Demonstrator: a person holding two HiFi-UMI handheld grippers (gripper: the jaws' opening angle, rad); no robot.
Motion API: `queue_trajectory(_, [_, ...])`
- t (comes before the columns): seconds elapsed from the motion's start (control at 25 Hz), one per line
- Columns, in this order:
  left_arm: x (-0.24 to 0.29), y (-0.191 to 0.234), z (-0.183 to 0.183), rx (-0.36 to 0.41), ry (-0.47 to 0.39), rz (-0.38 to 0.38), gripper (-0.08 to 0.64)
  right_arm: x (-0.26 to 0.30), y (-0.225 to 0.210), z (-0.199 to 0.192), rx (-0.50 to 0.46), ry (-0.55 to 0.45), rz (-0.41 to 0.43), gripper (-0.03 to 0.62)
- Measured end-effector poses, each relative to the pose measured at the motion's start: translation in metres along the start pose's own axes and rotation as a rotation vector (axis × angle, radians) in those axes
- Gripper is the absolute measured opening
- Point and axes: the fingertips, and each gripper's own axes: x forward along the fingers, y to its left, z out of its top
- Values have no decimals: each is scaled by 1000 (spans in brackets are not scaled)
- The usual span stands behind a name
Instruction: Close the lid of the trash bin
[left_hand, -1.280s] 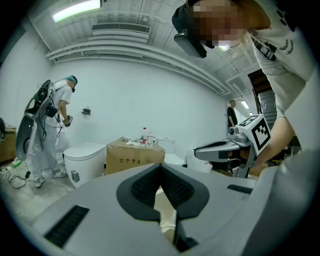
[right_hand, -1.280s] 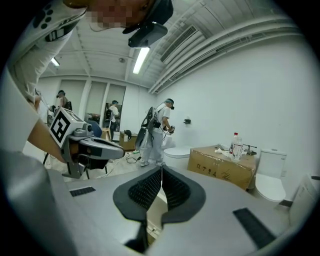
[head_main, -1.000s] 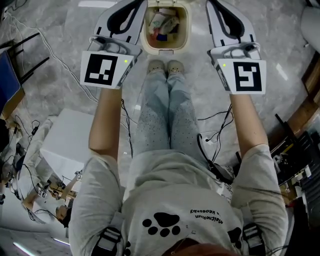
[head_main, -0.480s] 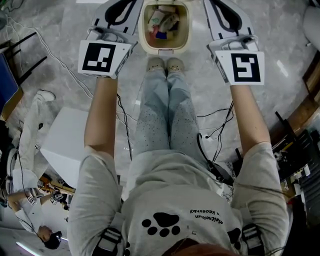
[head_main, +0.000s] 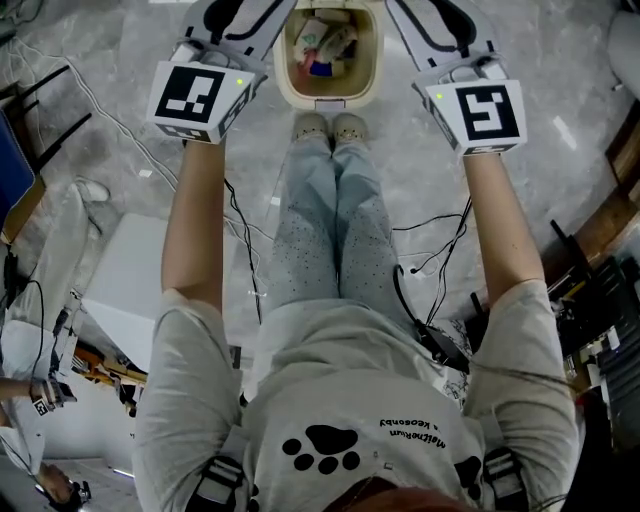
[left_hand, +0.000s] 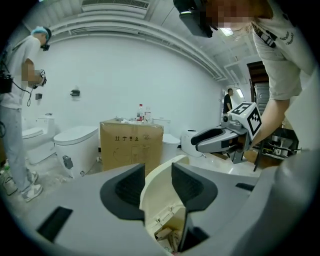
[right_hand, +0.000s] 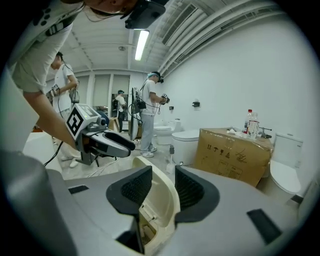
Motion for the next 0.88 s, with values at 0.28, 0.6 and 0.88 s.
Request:
queue_trajectory(0.28, [10,13,-15,12,39,-11,160,15,-4,-18,-8,57,21,146])
queue_trajectory(0.6, [23,21,-33,36,96,-26,163,32,-13,-42,-38,137,25,149])
queue_trajectory(0.88, [31,22,-39,41,118,-48,148,40,-21,-55,-28,180,53,120])
